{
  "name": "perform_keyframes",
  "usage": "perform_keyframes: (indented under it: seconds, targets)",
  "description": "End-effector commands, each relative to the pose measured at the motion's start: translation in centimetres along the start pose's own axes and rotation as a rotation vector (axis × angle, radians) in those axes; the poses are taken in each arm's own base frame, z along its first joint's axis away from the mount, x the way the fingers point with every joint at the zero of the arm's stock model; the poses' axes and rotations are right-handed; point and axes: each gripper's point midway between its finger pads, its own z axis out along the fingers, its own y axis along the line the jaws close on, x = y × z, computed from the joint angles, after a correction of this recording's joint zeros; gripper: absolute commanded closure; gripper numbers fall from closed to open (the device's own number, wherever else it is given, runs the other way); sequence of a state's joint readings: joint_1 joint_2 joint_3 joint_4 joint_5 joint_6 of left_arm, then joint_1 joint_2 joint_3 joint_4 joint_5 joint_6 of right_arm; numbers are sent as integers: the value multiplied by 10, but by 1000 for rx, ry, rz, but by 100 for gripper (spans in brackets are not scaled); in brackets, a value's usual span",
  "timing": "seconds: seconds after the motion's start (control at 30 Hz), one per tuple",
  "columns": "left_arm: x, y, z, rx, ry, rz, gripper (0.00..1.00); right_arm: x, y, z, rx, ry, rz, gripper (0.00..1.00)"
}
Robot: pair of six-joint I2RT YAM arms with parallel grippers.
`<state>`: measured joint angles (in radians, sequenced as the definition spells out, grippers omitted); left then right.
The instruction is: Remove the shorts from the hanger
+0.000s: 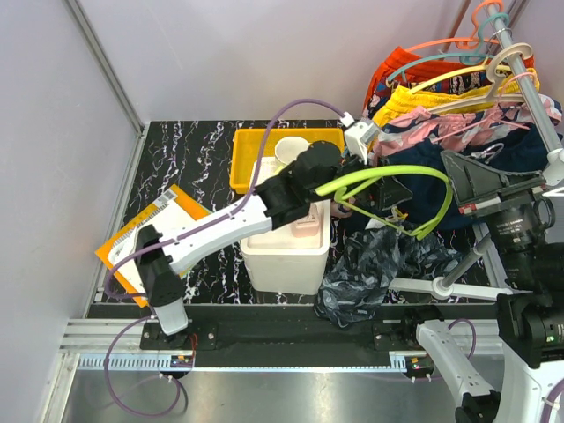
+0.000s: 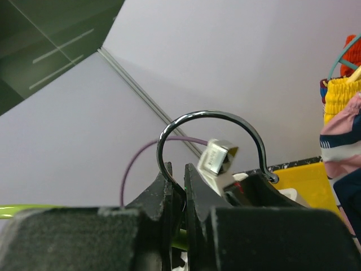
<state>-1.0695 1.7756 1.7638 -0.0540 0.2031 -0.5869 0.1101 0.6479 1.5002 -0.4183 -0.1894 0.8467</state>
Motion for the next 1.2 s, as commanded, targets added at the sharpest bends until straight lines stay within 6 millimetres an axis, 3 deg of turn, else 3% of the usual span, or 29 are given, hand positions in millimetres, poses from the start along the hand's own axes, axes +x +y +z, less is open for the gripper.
perform_keyframes:
  seconds: [0.0,0.17,0.27,0.3,0.33,0.37,0.43,0.47,0.5,0.6,0.67,0.7,0.77,0.83,1.0,1.03,1.07,1.17]
  targets:
    - [-59,-35,-56,53,-116,45,24,4,-3,8,-11,23,-49,100]
    - [-52,-41,-93,75,-94,17,27,4,2,7,-44,37,-153,100]
    - [-64,-60,-140,86,-130,46,27,6,4,3,-60,55,-223,100]
    - [-61,-57,-148,61,-128,51,23,8,1,2,-56,65,-233,100]
    - [-66,-50,-159,8,-156,59,18,11,-3,2,-50,74,-248,100]
    - [-71,-49,-184,-30,-175,87,11,14,-6,3,-47,84,-254,100]
    - [-80,-24,-211,-143,-225,92,8,21,-13,7,-45,113,-280,100]
    - [-96,-23,-238,-160,-290,104,7,26,-13,8,-61,139,-291,100]
    - [-99,-22,-248,-164,-308,110,7,30,-18,9,-53,158,-303,100]
    - [-119,-45,-278,-120,-352,218,7,43,-33,16,-29,230,-350,100]
    - [-116,-49,-277,-104,-299,285,7,50,-38,22,-45,283,-398,100]
    - [-126,-60,-283,-88,-312,305,7,56,-45,25,-36,319,-407,100]
    - [-120,-61,-274,-65,-250,322,7,57,-43,25,-58,337,-456,100]
    - [-119,-80,-271,27,-218,332,7,56,-48,26,-41,351,-488,100]
    - [-99,-101,-232,97,-112,360,9,53,-55,24,0,359,-517,100]
    - [-98,-98,-226,69,-109,378,9,52,-55,24,6,358,-526,100]
    - [-85,-94,-211,57,-51,368,9,53,-58,23,19,363,-528,100]
    - [-85,-94,-201,28,-41,387,9,55,-60,22,19,374,-535,100]
